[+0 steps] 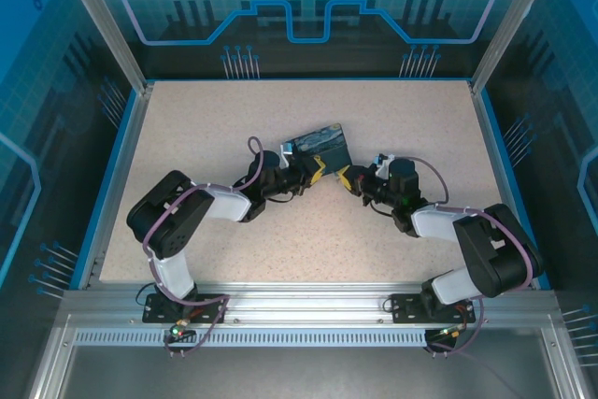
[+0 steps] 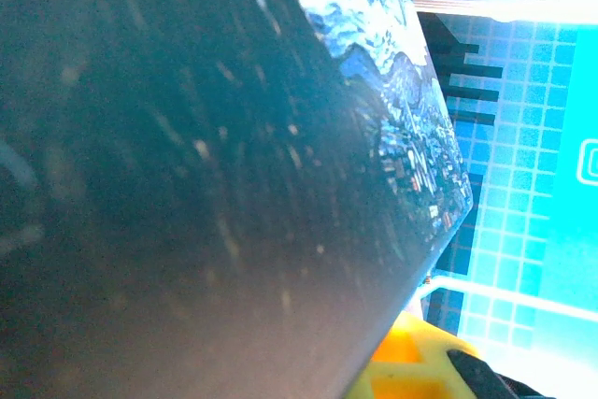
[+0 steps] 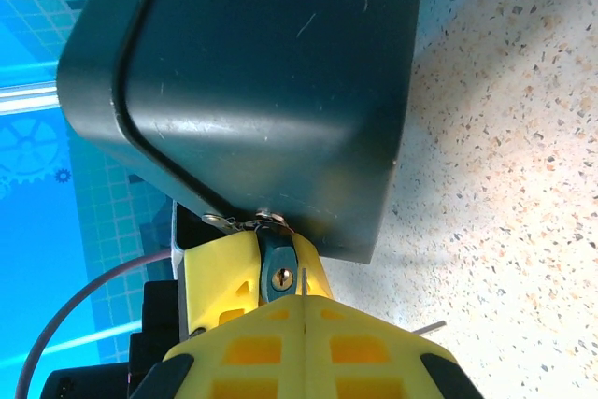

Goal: Unlock the padlock with the key

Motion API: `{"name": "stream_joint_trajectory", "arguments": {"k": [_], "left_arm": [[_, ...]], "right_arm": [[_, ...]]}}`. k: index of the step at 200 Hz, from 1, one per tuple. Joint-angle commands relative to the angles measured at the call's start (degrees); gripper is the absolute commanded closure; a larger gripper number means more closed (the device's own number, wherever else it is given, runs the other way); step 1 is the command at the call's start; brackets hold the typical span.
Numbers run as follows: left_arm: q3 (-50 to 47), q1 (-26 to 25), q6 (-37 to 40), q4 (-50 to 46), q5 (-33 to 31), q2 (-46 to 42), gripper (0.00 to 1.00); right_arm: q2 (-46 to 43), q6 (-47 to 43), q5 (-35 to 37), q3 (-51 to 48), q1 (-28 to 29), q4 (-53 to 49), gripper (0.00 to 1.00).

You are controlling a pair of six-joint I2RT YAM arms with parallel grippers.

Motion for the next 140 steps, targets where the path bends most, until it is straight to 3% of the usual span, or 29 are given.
{"name": "stream_joint_trajectory", "arguments": {"k": [1, 140], "left_arm": [[0.4, 0.3, -0.7, 5.3, 0.7, -0.5, 1.0], [0.5, 0.0, -0.7, 5.5, 0.9, 0.0, 1.0]], "right_arm": [[0.1, 0.7, 1.2, -0.2, 0.9, 0.8, 1.0], [1.2, 0.4, 1.5, 2.8, 2.6, -0.2, 1.0]]}}
